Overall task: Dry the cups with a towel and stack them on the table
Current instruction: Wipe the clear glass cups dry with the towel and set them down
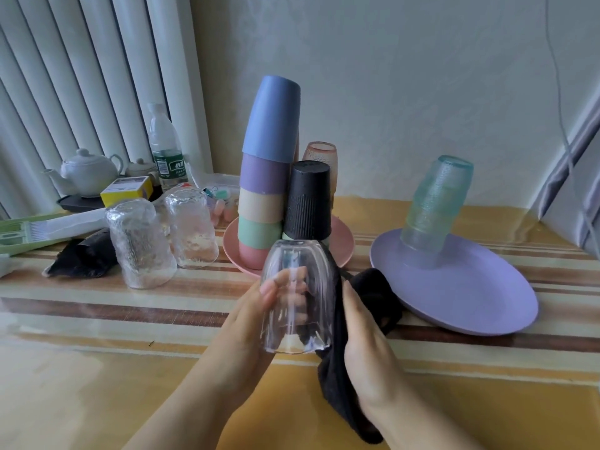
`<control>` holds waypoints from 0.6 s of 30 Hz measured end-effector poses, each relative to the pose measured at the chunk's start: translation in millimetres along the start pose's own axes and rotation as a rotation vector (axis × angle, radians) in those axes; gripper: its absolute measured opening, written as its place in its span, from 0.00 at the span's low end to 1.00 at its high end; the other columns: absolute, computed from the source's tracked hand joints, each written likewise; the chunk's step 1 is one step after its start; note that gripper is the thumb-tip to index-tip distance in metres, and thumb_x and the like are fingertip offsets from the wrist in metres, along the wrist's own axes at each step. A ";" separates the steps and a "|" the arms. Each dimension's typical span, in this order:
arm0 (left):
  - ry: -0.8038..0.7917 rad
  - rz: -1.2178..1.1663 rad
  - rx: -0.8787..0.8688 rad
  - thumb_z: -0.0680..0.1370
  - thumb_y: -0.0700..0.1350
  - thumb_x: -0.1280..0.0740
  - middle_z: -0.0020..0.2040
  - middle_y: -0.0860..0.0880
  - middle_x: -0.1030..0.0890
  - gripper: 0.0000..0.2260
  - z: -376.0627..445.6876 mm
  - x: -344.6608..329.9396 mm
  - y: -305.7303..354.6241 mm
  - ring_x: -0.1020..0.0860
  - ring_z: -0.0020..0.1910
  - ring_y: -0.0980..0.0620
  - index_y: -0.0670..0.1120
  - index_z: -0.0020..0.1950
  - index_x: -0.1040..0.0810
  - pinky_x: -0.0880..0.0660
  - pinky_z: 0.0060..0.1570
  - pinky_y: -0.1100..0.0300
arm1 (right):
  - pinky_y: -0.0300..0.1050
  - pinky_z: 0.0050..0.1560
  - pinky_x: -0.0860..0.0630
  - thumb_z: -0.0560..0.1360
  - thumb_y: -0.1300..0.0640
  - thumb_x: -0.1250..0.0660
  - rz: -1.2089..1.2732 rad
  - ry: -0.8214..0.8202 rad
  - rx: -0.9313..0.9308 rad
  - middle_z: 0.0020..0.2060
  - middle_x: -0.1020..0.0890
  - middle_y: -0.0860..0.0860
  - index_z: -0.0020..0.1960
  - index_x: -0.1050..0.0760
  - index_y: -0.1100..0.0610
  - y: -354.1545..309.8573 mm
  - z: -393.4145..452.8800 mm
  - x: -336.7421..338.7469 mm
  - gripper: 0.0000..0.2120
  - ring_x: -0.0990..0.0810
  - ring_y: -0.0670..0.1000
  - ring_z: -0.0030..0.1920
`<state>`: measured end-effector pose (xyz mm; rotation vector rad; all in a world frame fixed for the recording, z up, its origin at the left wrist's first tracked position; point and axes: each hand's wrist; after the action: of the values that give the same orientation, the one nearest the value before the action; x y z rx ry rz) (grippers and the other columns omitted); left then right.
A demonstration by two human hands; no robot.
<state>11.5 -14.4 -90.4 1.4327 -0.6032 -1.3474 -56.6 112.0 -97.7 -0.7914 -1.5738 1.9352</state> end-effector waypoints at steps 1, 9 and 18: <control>-0.004 0.022 0.008 0.55 0.68 0.22 0.46 0.47 0.16 0.35 0.2 1.5 0.1 0.17 0.44 0.51 0.46 0.53 0.15 0.22 0.42 0.60 | 0.53 0.71 0.38 0.70 0.28 0.44 -0.023 -0.019 0.022 0.63 0.22 0.46 0.66 0.27 0.49 -0.1 -1.3 -1.6 0.34 0.28 0.45 0.67; 0.237 0.284 -0.096 0.68 0.70 0.33 0.53 0.39 0.18 0.29 -11.2 -4.3 5.3 0.20 0.55 0.40 0.47 0.55 0.21 0.29 0.63 0.38 | 0.36 0.70 0.41 0.77 0.40 0.45 -0.146 0.007 0.201 0.66 0.29 0.32 0.72 0.38 0.44 -11.6 -1.3 3.5 0.25 0.36 0.36 0.70; 0.168 0.391 -0.018 0.67 0.63 0.31 0.54 0.58 0.17 0.23 -18.0 -14.4 -0.4 0.19 0.55 0.60 0.57 0.59 0.25 0.24 0.51 0.62 | 0.50 0.74 0.42 0.80 0.49 0.47 -0.495 -0.020 0.461 0.75 0.41 0.45 0.76 0.47 0.52 -5.1 -4.1 -16.2 0.26 0.44 0.45 0.75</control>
<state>24.6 4.4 -87.8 1.3156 -0.7146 -0.9143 -42.3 104.2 -91.5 -0.1682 -1.1224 1.8183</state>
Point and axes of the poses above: each hand's wrist, its own z-axis towards the middle knuckle, its own x-axis out of the back of the hand, y = z × x
